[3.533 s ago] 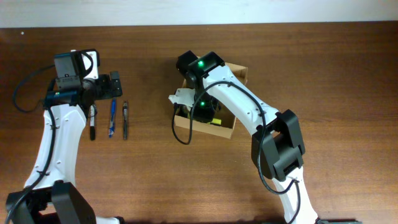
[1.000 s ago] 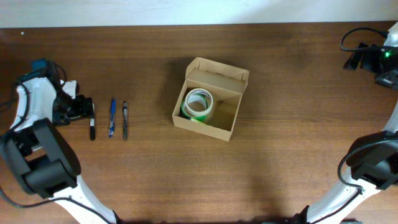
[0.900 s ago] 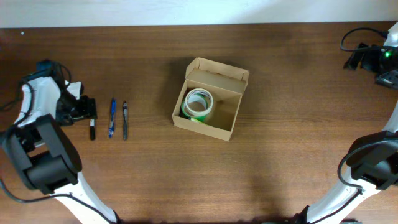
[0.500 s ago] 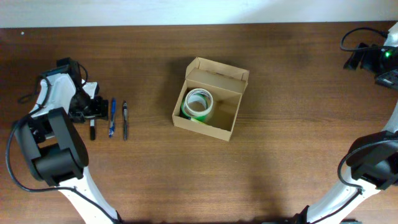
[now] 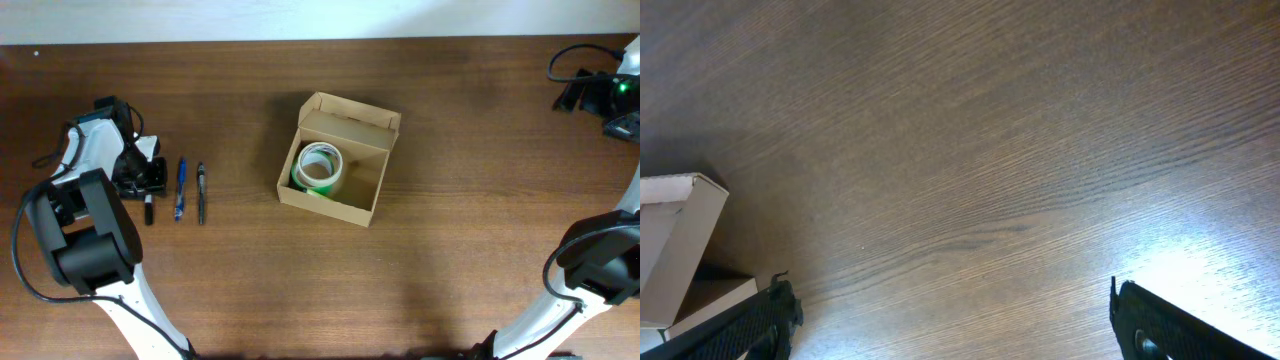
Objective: Pack container
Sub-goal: 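Grasp the white marker with the left gripper, then carry the white marker into the box and release it, then return the left gripper to the pens and grasp the blue pen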
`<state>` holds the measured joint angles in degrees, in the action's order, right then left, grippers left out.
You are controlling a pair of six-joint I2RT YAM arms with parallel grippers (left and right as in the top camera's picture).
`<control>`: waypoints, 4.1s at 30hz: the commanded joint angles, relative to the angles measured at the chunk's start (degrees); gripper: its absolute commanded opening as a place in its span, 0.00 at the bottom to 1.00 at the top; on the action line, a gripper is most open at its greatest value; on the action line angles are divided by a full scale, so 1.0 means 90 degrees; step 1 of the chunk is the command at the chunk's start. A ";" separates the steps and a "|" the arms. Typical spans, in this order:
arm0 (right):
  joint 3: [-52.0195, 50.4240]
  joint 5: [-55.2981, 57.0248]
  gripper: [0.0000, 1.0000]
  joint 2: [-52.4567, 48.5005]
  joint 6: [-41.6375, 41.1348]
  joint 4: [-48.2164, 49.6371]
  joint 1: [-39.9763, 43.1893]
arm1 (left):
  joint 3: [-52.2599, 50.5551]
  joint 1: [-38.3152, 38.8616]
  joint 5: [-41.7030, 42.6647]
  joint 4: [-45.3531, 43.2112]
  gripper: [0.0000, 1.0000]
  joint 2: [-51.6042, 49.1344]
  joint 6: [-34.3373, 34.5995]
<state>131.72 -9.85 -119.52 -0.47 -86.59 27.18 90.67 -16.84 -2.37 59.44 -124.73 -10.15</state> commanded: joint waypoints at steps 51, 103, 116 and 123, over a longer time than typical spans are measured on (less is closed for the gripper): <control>-0.0029 -0.0075 0.99 0.0010 -0.0051 0.0000 -0.0017 | 0.2875 0.5442 0.0376 0.2256 0.02 0.0401 -0.5183; -0.0029 -0.0075 0.99 0.0010 -0.0051 0.0000 -0.0017 | 0.2834 0.5625 0.0801 0.2601 0.38 -0.0338 -0.6326; -0.0029 -0.0075 0.99 0.0010 -0.0051 0.0000 -0.0017 | 0.2497 0.4602 -0.0393 0.0537 0.57 0.3128 -0.2742; -0.0029 -0.0075 0.99 0.0010 -0.0051 0.0000 -0.0017 | 0.0826 0.2402 -0.1367 0.0279 0.54 0.3526 0.0758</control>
<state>131.72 -10.09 -119.52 -1.04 -86.59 27.18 106.61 11.38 -10.68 60.71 -90.11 -20.69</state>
